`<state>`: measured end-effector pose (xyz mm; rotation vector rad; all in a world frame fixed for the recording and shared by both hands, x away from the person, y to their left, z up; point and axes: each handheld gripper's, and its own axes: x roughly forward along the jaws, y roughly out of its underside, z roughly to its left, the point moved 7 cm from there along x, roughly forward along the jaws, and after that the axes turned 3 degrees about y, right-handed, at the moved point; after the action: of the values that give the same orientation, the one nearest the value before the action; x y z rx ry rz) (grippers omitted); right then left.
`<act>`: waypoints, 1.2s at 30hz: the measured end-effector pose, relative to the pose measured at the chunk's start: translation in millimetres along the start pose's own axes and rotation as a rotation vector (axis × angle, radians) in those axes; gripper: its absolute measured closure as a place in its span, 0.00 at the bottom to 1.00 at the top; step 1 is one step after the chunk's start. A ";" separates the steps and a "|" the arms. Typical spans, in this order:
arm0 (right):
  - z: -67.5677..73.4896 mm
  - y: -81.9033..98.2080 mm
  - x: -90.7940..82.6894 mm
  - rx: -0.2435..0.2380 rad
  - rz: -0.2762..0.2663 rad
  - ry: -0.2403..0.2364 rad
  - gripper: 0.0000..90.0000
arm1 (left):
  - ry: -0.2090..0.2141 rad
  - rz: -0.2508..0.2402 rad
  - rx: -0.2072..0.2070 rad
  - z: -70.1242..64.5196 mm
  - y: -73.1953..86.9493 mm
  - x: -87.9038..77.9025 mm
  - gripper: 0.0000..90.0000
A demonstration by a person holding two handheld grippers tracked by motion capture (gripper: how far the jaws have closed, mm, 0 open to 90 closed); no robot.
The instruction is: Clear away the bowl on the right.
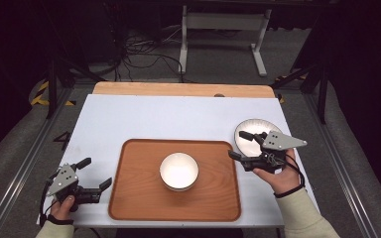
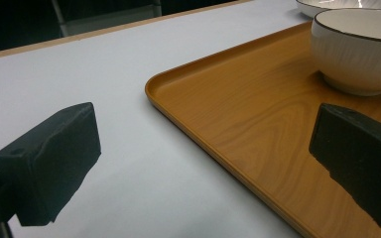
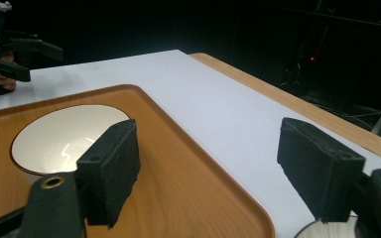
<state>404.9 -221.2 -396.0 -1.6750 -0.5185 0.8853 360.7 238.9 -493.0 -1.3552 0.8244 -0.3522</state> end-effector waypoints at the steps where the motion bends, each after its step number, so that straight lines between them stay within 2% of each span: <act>1: -1.2 1.1 -1.5 0.007 -0.002 0.005 0.27 | 0.000 0.002 0.001 0.0 0.1 -0.1 0.00; 12: -14.1 21.6 -10.0 0.039 0.000 0.059 0.25 | 0.003 -0.001 -0.002 -0.4 0.0 -0.1 0.00; 19: -20.8 40.2 -11.1 0.075 -0.025 0.105 0.23 | 0.004 0.001 0.005 -0.4 0.0 -0.4 0.00; 26: -23.6 56.4 -12.4 0.084 -0.045 0.152 0.23 | 0.009 -0.002 0.004 -0.3 0.0 -1.4 0.00; 29: -22.8 59.9 -12.3 0.087 -0.055 0.155 0.22 | 0.011 -0.005 0.004 -0.4 -0.1 -1.4 0.00; 36: -15.8 71.8 -5.0 0.054 -0.043 0.137 0.22 | 0.007 -0.004 0.005 -0.4 -0.1 -1.1 0.00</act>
<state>406.5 -255.3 -461.2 -1.6558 -0.4315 0.7412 359.7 239.3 -492.5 -1.3516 0.8259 -0.3627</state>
